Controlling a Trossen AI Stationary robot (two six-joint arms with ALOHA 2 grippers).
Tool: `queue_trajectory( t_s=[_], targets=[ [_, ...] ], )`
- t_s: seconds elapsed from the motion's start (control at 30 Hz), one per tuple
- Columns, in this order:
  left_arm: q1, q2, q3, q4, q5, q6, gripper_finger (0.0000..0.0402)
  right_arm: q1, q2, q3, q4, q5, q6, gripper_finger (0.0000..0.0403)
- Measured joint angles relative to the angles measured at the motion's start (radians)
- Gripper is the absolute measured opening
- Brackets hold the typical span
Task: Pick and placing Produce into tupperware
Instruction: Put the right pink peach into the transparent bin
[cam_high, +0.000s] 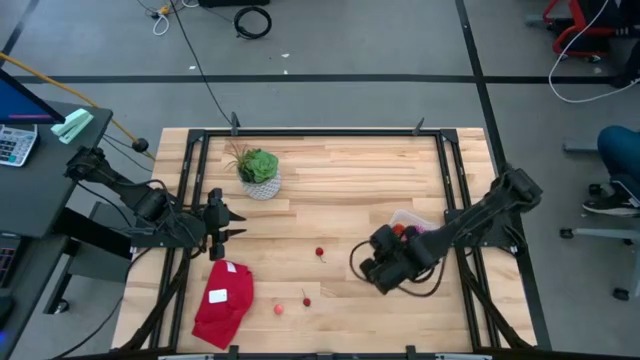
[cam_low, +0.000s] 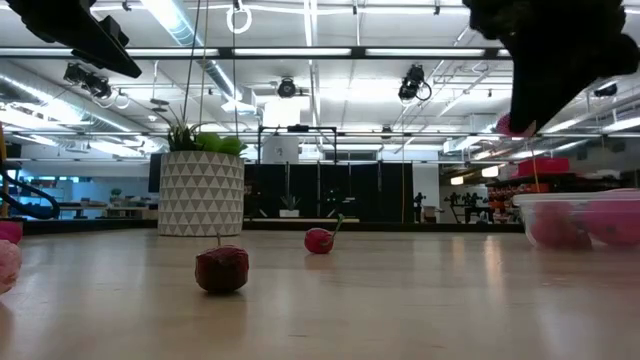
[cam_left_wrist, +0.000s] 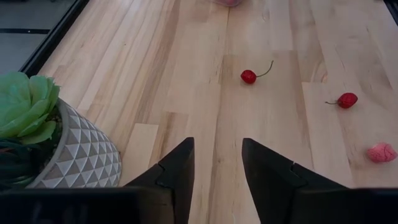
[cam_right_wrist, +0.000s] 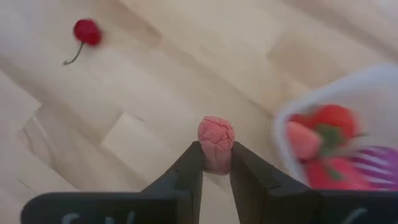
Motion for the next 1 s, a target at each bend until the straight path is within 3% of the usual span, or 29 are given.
queue_trajectory(
  t_s=[0.17, 0.37, 0.5, 0.8, 1.0],
  targets=[
    [0.0, 0.0, 0.0, -0.001, 0.0, 0.0, 0.015, -0.004, -0.1, 0.0, -0.154, -0.035, 0.037, 0.0071],
    [0.0, 0.0, 0.0, -0.01, 0.0, -0.001, 0.0152, 0.02, -0.153, 0.0, -0.329, -0.251, 0.27, 0.0071],
    [0.0, 0.0, 0.0, -0.043, 0.0, -0.04, 0.0146, 0.06, -0.142, -0.001, -0.4, -0.289, 0.36, 0.0074],
    [0.0, 0.0, 0.0, -0.062, 0.0, -0.066, 0.0139, 0.084, -0.139, -0.136, -0.399, -0.396, 0.359, 0.0073],
    [0.0, 0.0, 0.0, -0.062, 0.0, -0.065, 0.0148, 0.066, -0.138, -0.237, -0.327, -0.398, 0.327, 0.0084]
  ],
)
